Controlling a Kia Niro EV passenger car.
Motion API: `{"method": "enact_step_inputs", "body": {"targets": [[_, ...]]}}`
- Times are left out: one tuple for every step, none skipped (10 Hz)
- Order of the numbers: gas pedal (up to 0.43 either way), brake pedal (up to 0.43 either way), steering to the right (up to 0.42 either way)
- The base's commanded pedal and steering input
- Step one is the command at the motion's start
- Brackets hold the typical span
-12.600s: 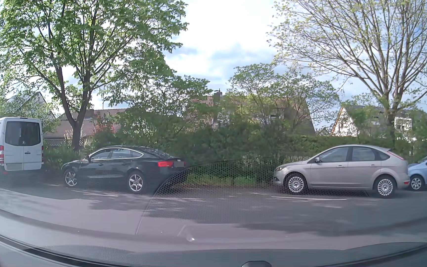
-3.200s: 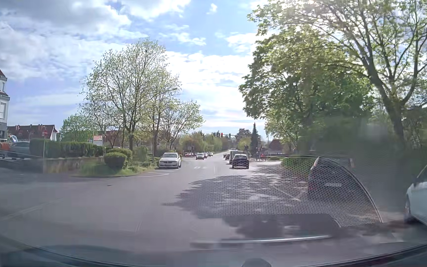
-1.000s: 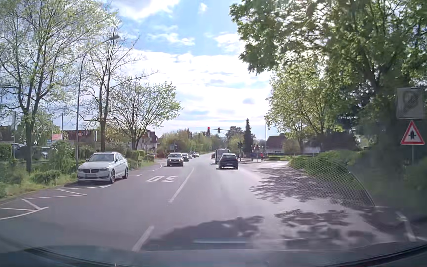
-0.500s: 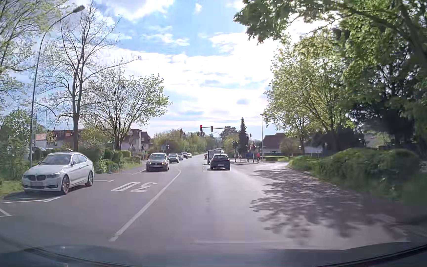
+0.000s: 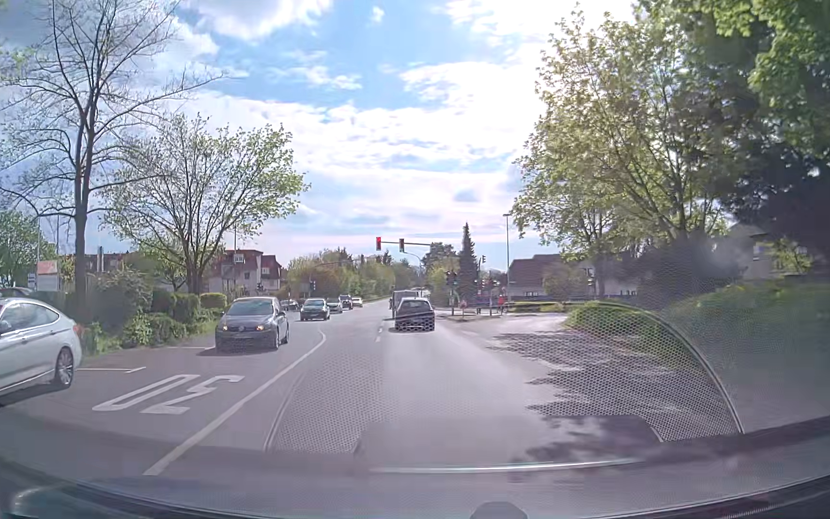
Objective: Follow the waypoints while adhering to traffic rules and regulations
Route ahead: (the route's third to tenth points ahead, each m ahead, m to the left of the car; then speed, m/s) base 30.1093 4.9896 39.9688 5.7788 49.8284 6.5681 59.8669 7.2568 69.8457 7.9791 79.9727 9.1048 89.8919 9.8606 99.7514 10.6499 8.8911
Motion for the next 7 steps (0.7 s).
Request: {"method": "enact_step_inputs", "body": {"targets": [[0.11, 0.0, -0.007], [0.079, 0.0, -0.01], [0.059, 0.0, -0.014], [0.047, 0.0, -0.019], [0.028, 0.0, -0.024], [0.028, 0.0, -0.029], [0.02, 0.0, -0.034]]}}
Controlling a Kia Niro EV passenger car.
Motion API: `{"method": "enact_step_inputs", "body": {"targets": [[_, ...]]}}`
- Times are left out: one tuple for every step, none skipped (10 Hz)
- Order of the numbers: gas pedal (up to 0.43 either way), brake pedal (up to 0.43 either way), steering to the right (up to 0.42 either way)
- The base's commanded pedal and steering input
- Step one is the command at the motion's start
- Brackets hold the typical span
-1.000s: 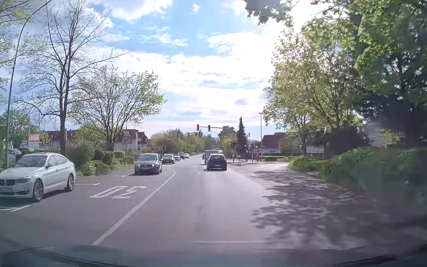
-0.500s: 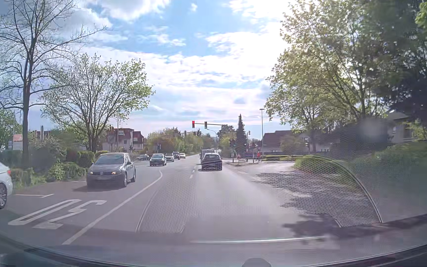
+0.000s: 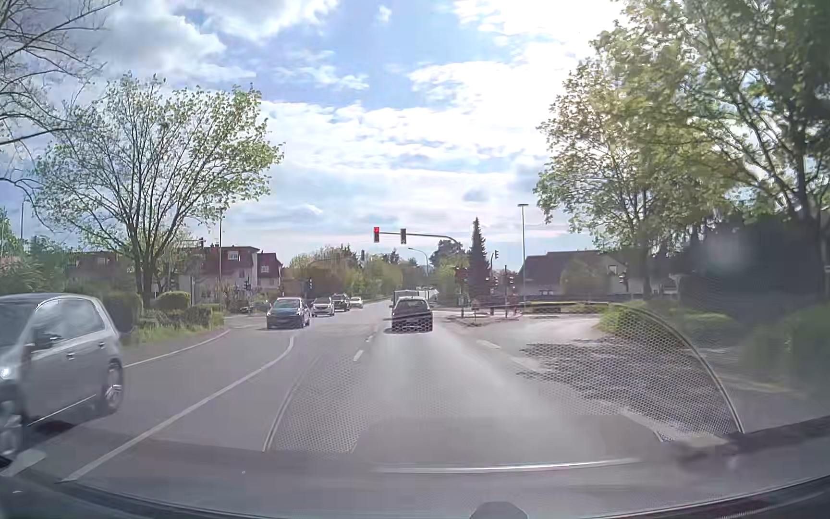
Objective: Follow the waypoints while adhering to traffic rules and regulations
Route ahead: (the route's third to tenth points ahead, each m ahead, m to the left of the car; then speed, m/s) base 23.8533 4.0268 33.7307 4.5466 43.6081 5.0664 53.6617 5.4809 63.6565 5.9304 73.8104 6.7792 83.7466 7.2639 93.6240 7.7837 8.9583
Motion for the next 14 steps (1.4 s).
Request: {"method": "enact_step_inputs", "body": {"targets": [[0.008, 0.0, -0.035], [0.0, 0.0, -0.035], [0.0, 0.0, -0.035], [0.0, 0.0, -0.034], [0.0, 0.0, -0.034], [0.0, 0.0, -0.033], [0.0, 0.0, -0.032], [0.0, 0.0, -0.029], [0.0, 0.0, -0.025], [0.0, 0.0, -0.021], [0.0, 0.0, -0.018], [0.0, 0.0, -0.016], [0.0, 0.0, -0.015], [0.0, 0.0, -0.014]]}}
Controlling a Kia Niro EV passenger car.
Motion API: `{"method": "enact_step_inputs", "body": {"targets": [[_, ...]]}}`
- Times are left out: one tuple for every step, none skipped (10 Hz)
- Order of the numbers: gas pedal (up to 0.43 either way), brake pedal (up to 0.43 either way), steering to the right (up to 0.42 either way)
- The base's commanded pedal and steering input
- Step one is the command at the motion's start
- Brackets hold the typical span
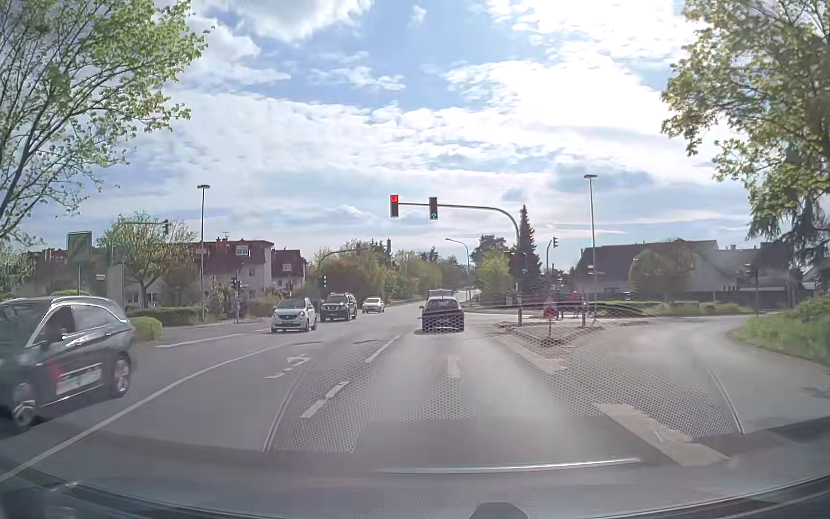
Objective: Follow the waypoints while adhering to traffic rules and regulations
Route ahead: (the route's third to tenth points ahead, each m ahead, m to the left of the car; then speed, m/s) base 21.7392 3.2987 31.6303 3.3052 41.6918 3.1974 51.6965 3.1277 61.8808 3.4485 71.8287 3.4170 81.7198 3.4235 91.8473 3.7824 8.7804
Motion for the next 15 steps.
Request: {"method": "enact_step_inputs", "body": {"targets": [[0.0, 0.0, -0.014], [0.0, 0.0, -0.013], [0.0, 0.0, -0.012], [0.0, 0.0, -0.012], [0.0, 0.0, -0.011], [0.0, 0.0, -0.01], [0.0, 0.0, -0.009], [0.0, 0.0, -0.008], [0.0, 0.0, -0.007], [0.02, 0.0, -0.006], [0.028, 0.0, -0.005], [0.028, 0.0, -0.005], [0.039, 0.0, -0.005], [0.039, 0.0, -0.005], [0.047, 0.0, -0.005]]}}
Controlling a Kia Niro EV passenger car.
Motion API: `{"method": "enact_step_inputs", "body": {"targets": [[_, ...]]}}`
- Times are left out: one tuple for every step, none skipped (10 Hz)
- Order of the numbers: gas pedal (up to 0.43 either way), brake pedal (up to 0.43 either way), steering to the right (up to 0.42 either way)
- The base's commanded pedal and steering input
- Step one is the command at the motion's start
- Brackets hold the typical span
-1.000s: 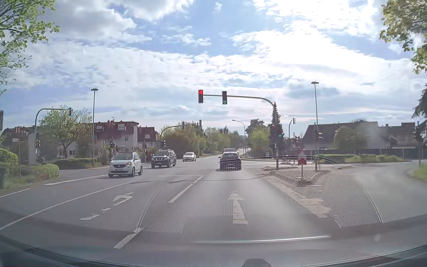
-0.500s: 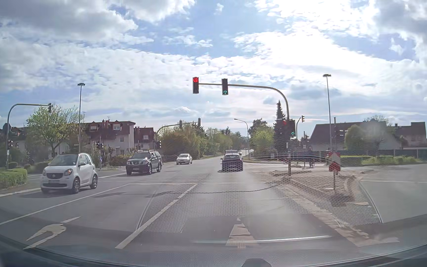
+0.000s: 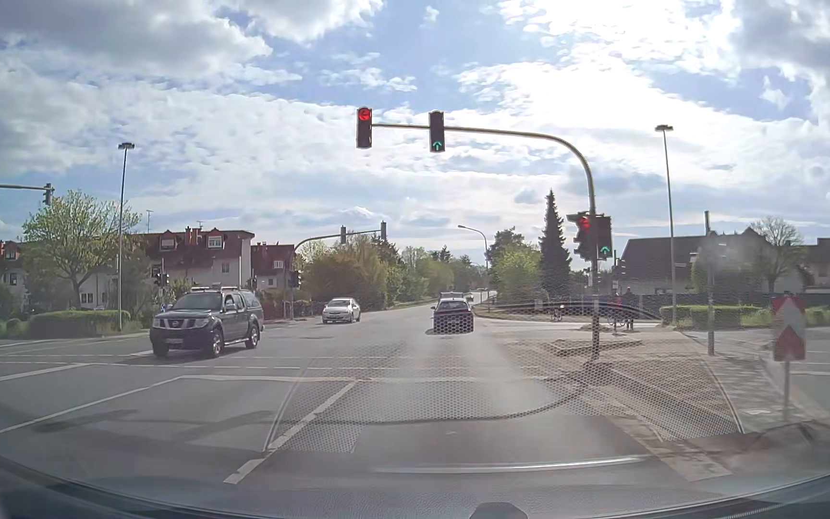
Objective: Follow the waypoints while adhering to traffic rules and regulations
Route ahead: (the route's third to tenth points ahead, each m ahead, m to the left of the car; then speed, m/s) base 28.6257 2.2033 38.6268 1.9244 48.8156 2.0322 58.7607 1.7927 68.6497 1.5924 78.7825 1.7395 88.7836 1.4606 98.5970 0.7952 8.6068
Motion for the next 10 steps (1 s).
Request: {"method": "enact_step_inputs", "body": {"targets": [[0.047, 0.0, -0.005], [0.047, 0.0, -0.005], [0.079, 0.0, -0.005], [0.079, 0.0, -0.004], [0.087, 0.0, -0.004], [0.087, 0.0, -0.004], [0.087, 0.0, -0.004], [0.087, 0.0, -0.004], [0.087, 0.0, -0.004], [0.098, 0.0, -0.004]]}}
